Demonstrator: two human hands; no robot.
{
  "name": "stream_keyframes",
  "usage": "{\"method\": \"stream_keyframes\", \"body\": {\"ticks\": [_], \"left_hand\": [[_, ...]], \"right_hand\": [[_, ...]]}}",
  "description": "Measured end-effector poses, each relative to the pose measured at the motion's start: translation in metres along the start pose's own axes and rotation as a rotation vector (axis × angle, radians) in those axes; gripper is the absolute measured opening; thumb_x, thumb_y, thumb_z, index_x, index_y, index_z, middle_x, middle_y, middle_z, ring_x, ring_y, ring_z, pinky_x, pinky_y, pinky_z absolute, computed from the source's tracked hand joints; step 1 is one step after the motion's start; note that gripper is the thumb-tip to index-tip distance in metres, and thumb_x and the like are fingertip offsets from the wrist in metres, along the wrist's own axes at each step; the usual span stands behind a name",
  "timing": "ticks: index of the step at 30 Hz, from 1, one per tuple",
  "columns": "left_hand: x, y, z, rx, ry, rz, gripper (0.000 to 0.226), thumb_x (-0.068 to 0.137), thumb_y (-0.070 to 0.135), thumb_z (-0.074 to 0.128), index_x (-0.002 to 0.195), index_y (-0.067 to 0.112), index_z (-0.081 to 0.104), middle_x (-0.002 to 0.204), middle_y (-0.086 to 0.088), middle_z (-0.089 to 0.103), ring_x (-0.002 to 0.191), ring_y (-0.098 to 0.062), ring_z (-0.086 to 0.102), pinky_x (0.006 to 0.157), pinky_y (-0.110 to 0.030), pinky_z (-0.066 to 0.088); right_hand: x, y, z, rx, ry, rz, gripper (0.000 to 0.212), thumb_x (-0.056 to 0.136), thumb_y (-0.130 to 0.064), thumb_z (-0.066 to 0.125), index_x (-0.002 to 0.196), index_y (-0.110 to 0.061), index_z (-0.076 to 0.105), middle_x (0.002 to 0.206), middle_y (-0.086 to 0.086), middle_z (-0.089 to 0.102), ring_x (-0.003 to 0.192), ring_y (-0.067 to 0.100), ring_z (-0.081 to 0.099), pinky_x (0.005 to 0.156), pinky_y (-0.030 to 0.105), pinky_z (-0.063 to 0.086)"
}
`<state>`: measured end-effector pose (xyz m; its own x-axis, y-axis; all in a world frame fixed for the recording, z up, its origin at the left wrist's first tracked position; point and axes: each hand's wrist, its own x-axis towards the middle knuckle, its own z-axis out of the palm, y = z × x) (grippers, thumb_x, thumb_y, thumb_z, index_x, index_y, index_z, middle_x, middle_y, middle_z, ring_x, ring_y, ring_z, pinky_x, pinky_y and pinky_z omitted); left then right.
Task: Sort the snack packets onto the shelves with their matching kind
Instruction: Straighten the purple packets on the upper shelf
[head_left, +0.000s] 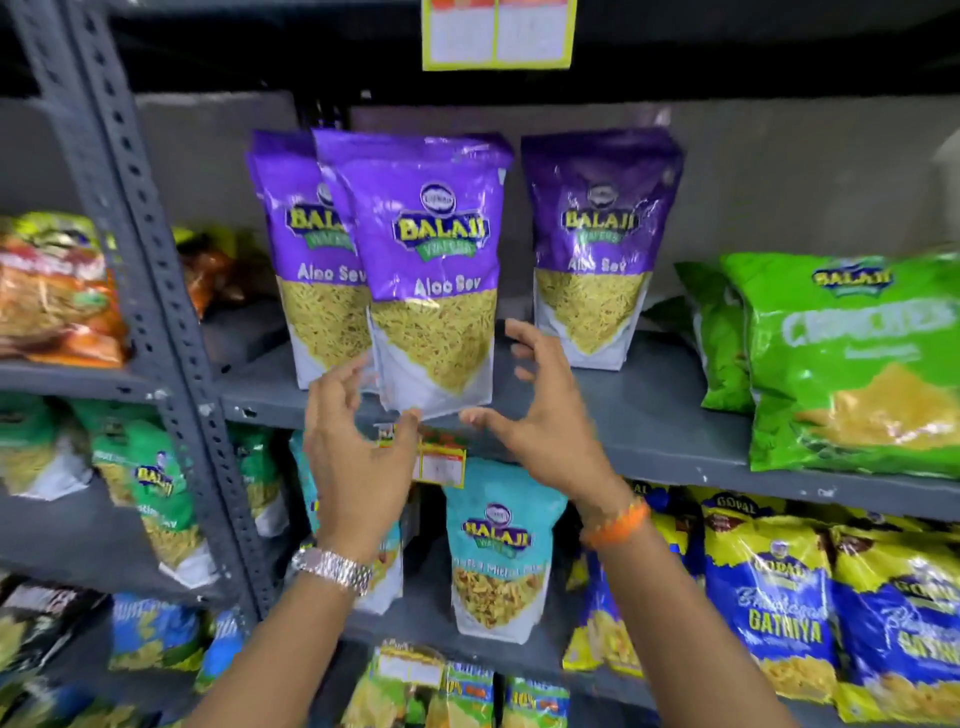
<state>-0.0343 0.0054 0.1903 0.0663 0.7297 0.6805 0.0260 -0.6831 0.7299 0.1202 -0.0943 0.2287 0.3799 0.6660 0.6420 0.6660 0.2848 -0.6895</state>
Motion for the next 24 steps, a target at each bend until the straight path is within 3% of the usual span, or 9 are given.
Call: {"method": "stream_keyframes", "body": {"ticks": [3,5,7,10,12,14,18,22,24], "left_hand": [[0.031,-0.002,0.01,0.057,-0.067,-0.016,0.075,0.071,0.044,0.075,0.136,0.019,0.047,0.135,0.001,0.054,0.13,-0.026,0.055,0.111,-0.051,0.046],[0.04,-0.002,0.014,0.081,-0.116,-0.014,0.08,0.071,0.052,0.075,0.137,0.019,0.046,0.137,-0.003,0.056,0.13,-0.029,0.056,0.109,-0.053,0.048],[0.042,0.0,0.017,0.081,-0.13,-0.014,0.081,0.073,0.05,0.079,0.14,0.02,0.047,0.138,-0.003,0.056,0.13,-0.028,0.057,0.108,-0.053,0.049],[0.047,0.004,0.018,0.053,-0.09,-0.046,0.075,0.073,0.034,0.088,0.137,0.02,0.05,0.134,-0.001,0.062,0.123,-0.028,0.062,0.104,-0.053,0.053],[0.05,0.005,0.02,0.019,-0.073,-0.066,0.071,0.071,0.023,0.09,0.133,0.019,0.055,0.123,0.004,0.064,0.114,-0.024,0.065,0.102,-0.051,0.055],[0.053,0.008,0.022,-0.009,-0.073,-0.078,0.064,0.07,0.017,0.091,0.125,0.026,0.059,0.115,0.008,0.065,0.104,-0.017,0.066,0.1,-0.048,0.056],[0.058,0.016,0.038,-0.108,-0.175,-0.106,0.053,0.071,0.007,0.088,0.098,0.041,0.058,0.1,0.023,0.064,0.083,0.017,0.065,0.083,-0.031,0.058],[0.06,0.023,0.069,-0.175,-0.336,-0.134,0.056,0.071,0.002,0.087,0.118,0.018,0.059,0.102,0.014,0.068,0.09,0.004,0.069,0.076,-0.011,0.056],[0.059,0.026,0.084,-0.206,-0.399,-0.158,0.059,0.071,0.001,0.087,0.121,0.015,0.059,0.11,0.005,0.072,0.098,0.001,0.071,0.09,-0.025,0.059]], "right_hand": [[0.044,0.018,-0.001,0.138,-0.098,0.21,0.102,0.073,-0.018,0.084,0.153,-0.015,0.021,0.16,0.003,0.03,0.146,0.019,0.033,0.121,0.04,0.032],[0.066,0.03,0.001,0.264,-0.159,0.32,0.105,0.074,-0.012,0.083,0.154,-0.012,0.016,0.162,0.008,0.028,0.148,0.025,0.032,0.121,0.046,0.032],[0.081,0.039,0.003,0.422,-0.22,0.37,0.105,0.068,-0.013,0.087,0.152,-0.009,0.024,0.156,0.012,0.04,0.143,0.027,0.042,0.115,0.041,0.043],[0.087,0.04,0.006,0.512,-0.262,0.374,0.066,0.08,0.005,0.073,0.138,-0.003,0.043,0.133,0.017,0.057,0.118,0.024,0.058,0.092,0.022,0.056],[0.086,0.04,0.006,0.5,-0.219,0.353,0.05,0.08,0.009,0.07,0.124,-0.007,0.053,0.124,0.017,0.061,0.109,0.022,0.061,0.086,0.02,0.057],[0.084,0.043,0.004,0.468,-0.169,0.337,0.047,0.078,0.006,0.075,0.117,-0.012,0.056,0.118,0.012,0.064,0.109,0.022,0.062,0.086,0.02,0.057],[0.075,0.04,-0.02,0.401,-0.052,0.306,0.046,0.076,0.006,0.077,0.114,-0.011,0.059,0.105,-0.001,0.07,0.096,0.01,0.067,0.079,0.015,0.056],[0.061,0.044,-0.05,0.384,0.126,0.304,0.06,0.071,0.002,0.082,0.125,0.001,0.055,0.12,0.016,0.069,0.111,0.025,0.067,0.081,0.018,0.058],[0.054,0.046,-0.062,0.37,0.185,0.314,0.06,0.069,0.003,0.083,0.123,0.001,0.057,0.119,0.018,0.07,0.11,0.027,0.068,0.081,0.02,0.059]]}}
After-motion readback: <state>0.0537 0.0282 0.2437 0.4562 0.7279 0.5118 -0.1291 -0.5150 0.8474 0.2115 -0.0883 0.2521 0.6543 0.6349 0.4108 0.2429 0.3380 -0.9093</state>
